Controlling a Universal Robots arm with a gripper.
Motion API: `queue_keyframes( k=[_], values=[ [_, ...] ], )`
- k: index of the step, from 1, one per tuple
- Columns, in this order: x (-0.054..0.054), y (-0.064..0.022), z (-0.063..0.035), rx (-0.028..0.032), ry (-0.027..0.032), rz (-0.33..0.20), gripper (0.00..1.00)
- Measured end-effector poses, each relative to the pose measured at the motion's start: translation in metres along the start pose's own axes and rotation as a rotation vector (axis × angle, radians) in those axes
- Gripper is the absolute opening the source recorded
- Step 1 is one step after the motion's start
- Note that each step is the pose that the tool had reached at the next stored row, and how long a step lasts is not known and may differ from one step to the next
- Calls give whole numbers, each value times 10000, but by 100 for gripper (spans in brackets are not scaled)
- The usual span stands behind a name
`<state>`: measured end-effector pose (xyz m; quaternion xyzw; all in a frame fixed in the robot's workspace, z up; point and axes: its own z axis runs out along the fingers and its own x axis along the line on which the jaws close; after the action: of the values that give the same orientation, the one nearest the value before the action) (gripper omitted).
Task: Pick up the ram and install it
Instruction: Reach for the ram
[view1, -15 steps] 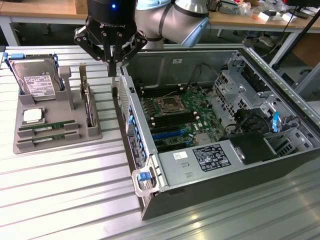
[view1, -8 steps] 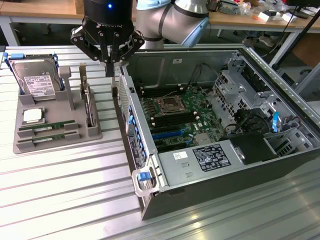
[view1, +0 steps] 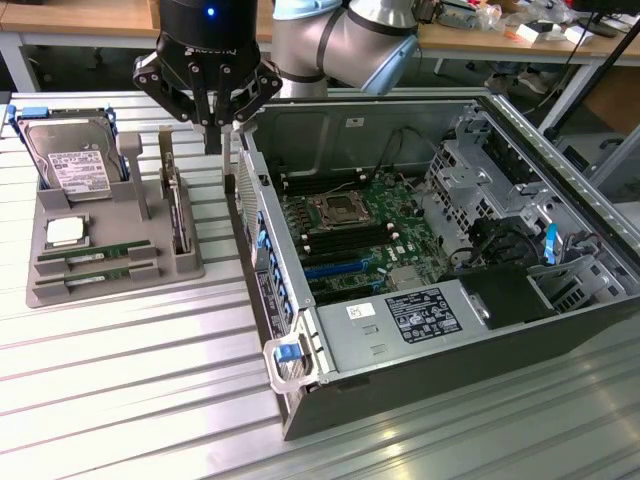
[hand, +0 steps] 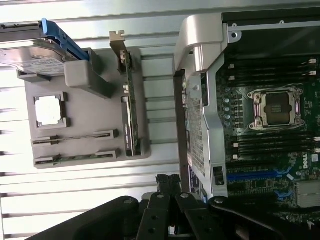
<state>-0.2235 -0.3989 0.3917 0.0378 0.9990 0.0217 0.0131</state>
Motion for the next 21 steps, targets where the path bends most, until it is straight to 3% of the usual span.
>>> queue_keyframes(
  k=[21],
  values=[
    [118,-9,-3,1,0,0,11]
  ],
)
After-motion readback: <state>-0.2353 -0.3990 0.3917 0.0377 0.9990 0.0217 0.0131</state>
